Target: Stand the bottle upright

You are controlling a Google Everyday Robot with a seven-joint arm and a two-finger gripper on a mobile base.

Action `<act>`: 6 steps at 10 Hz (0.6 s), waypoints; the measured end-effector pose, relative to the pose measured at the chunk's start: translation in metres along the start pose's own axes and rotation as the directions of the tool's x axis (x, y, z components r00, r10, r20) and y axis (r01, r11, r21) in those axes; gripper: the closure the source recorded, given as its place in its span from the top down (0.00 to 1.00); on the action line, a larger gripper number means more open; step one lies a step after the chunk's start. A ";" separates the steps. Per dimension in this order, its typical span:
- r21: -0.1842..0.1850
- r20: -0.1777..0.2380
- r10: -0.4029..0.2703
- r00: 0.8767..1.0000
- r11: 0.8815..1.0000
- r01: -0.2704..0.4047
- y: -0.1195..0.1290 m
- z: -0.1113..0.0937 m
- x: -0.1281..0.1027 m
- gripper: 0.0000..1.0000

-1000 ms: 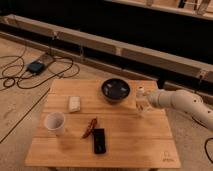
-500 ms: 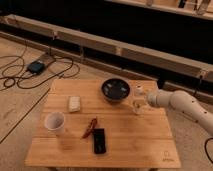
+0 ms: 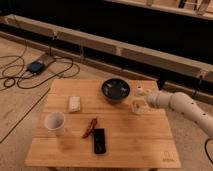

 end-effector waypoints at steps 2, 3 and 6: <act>-0.002 -0.013 0.007 1.000 1.000 -0.007 0.000 0.002 -0.001 0.05; -0.003 -0.022 0.011 1.000 1.000 -0.011 0.001 0.002 -0.001 0.16; -0.009 -0.035 0.020 0.999 1.000 -0.021 0.002 0.003 -0.004 0.43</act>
